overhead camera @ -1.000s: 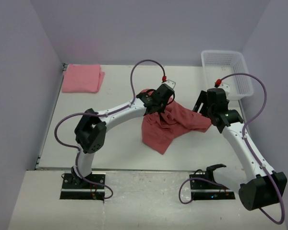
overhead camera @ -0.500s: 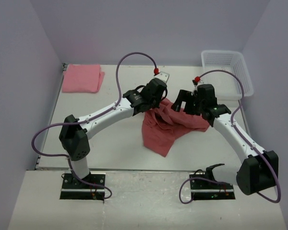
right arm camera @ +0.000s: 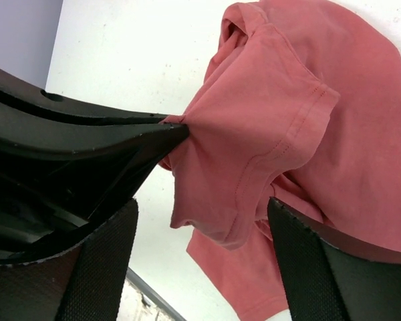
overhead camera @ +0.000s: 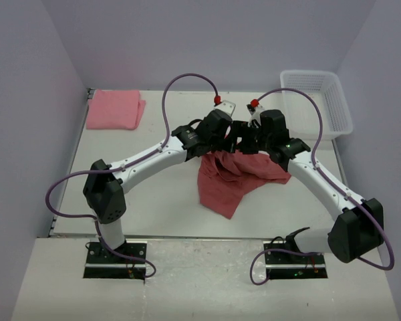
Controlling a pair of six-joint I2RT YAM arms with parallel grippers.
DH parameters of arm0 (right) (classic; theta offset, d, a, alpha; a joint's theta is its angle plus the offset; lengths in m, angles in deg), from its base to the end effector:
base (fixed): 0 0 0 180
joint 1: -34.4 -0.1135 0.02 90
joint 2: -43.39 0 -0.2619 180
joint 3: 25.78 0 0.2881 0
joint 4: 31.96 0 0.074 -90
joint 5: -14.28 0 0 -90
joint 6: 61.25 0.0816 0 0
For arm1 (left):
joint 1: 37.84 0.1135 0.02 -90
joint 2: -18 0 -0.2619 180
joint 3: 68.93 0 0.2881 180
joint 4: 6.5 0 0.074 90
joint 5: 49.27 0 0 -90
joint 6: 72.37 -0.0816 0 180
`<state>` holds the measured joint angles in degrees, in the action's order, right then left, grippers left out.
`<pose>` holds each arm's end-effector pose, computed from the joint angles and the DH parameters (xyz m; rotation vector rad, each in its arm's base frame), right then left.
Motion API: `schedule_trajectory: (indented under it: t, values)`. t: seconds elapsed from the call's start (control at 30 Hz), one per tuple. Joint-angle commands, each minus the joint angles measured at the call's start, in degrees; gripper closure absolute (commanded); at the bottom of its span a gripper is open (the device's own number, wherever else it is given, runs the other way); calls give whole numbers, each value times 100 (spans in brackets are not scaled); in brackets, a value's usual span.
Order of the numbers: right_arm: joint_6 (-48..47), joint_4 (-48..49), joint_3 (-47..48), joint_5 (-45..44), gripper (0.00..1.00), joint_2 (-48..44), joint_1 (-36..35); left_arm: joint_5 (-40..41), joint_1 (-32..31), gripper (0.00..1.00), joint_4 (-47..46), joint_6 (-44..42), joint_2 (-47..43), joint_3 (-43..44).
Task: Fold and stack the t-shirts
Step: Flatten out the tshirt
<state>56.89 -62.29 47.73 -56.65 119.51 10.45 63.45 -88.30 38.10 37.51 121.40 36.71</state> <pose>0.3290 0.1753 0.2725 -0.1222 2.2403 0.8705 0.3292 -0.3492 0.2790 0.3991 2.2135 -0.2018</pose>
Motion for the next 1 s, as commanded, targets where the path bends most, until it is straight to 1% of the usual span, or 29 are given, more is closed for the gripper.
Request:
schedule_trajectory:
  t: [0.0, 0.1, 0.37, 0.43, 0.57, 0.7, 0.77, 0.87, 0.9, 0.93, 0.97]
  values:
    - [86, 187, -6, 167, 27, -44, -14, -48, 71, 100, -182, -107, 14, 24]
    - [165, 275, -94, 316, 31, -53, -14, -57, 115, 100, -190, -107, 5, 24]
    - [218, 389, -278, 422, 33, -18, -101, -154, 247, 100, -190, -142, -12, 42]
    - [271, 476, -331, 448, 35, 17, -119, -154, 238, 100, -173, -142, -3, 94]
    - [262, 521, -287, 475, 47, 166, -163, -224, 238, 100, -173, -133, -12, 103]
    - [288, 609, -182, 598, 50, 342, -181, -347, 247, 100, -190, -98, -30, 68]
    - [323, 609, -68, 607, 55, 482, -216, -365, 247, 100, -199, -90, -65, 42]
    - [289, 521, 73, 546, 79, 606, -295, -330, 238, 100, -208, -89, -135, -28]
    - [306, 495, 99, 449, 94, 606, -321, -251, 238, 100, -173, -98, -144, -37]
    - [289, 390, 117, 205, 100, 571, -339, -190, 247, 100, -147, -98, -170, -55]
    - [271, 328, 126, 28, 100, 440, -400, -119, 256, 100, -112, -98, -223, -64]
